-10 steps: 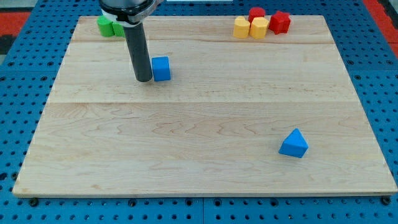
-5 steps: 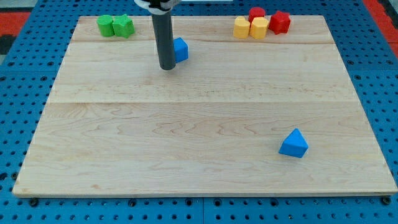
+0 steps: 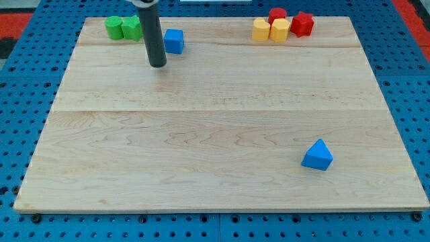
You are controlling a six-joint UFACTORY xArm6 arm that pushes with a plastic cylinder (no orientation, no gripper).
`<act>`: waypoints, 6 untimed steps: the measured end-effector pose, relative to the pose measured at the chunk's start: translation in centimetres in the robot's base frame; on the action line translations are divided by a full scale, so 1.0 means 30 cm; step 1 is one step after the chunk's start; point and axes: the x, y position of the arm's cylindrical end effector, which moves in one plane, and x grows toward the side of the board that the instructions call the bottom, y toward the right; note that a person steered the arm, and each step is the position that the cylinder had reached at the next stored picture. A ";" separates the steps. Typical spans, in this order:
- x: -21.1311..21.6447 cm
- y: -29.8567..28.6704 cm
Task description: Move the blue cube into the green star
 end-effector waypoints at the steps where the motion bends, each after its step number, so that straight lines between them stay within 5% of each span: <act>1: -0.078 0.206; 2: -0.212 0.169; 4: -0.197 -0.027; 6: 0.223 0.710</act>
